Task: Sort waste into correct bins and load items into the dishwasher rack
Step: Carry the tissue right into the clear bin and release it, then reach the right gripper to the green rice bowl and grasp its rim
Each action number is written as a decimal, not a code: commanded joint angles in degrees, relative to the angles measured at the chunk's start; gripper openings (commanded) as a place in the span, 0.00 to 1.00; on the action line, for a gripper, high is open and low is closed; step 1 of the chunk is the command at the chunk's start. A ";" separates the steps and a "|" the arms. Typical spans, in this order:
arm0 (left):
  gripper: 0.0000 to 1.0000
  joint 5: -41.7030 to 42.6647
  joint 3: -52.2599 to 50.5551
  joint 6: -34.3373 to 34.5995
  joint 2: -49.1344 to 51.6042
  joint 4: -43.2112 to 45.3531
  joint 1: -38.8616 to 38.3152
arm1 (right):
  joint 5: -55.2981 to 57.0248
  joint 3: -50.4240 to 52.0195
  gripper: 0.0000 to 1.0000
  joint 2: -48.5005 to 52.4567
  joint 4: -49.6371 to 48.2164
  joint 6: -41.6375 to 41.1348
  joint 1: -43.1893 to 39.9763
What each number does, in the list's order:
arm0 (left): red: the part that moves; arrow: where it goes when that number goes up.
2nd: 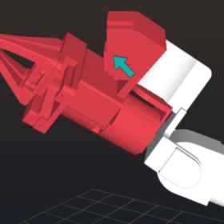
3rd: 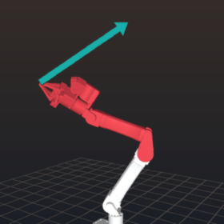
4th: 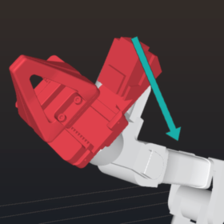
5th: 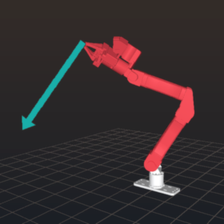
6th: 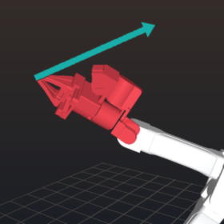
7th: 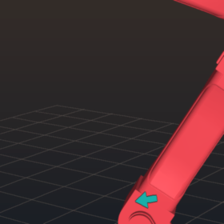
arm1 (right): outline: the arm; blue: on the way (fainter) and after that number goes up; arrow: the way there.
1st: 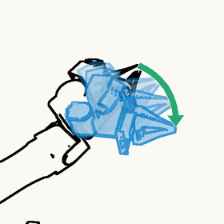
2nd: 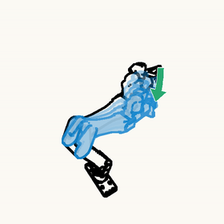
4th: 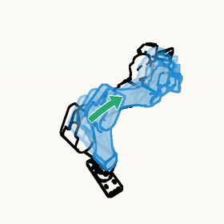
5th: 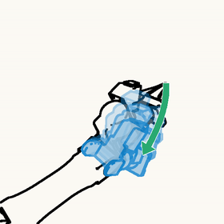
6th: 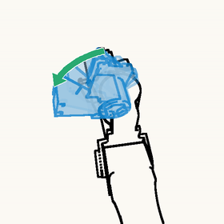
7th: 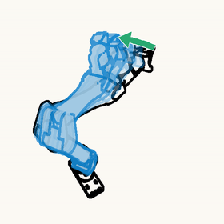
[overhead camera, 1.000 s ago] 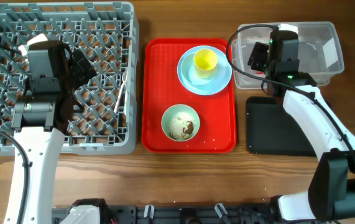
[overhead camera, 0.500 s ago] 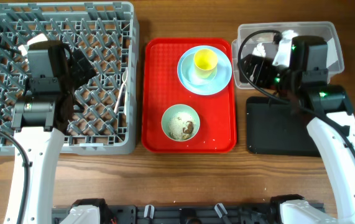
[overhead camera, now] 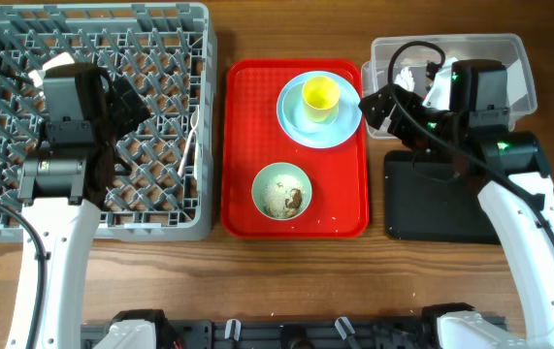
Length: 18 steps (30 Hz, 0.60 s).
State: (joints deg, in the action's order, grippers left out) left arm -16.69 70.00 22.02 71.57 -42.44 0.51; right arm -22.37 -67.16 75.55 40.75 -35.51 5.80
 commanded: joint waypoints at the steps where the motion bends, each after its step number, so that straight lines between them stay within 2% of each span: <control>1: 1.00 -0.92 0.24 0.96 0.17 0.15 0.35 | -1.01 -0.07 1.00 0.74 0.04 -6.47 -0.09; 5: 1.00 -0.92 0.24 0.94 0.17 0.15 0.35 | -1.01 -0.07 1.00 0.74 0.04 -13.92 -0.09; 10: 1.00 3.34 0.24 0.98 0.17 8.48 0.35 | -1.01 -0.07 1.00 0.74 0.04 -25.40 -0.09; 15: 1.00 20.87 0.24 1.62 0.11 8.07 0.35 | -1.01 -0.07 1.00 0.74 0.04 -44.26 -0.09; 17: 1.00 29.38 0.24 1.62 0.46 5.70 0.35 | -1.01 -0.07 1.00 0.74 0.04 -55.63 -0.09; 18: 1.00 30.27 0.24 1.60 0.55 5.07 0.35 | -1.01 -0.07 1.00 0.74 0.04 -58.86 -0.09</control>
State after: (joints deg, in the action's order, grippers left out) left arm 1.21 70.00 23.11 71.57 -35.33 0.51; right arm -22.55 -67.16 75.55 40.73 -78.35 5.80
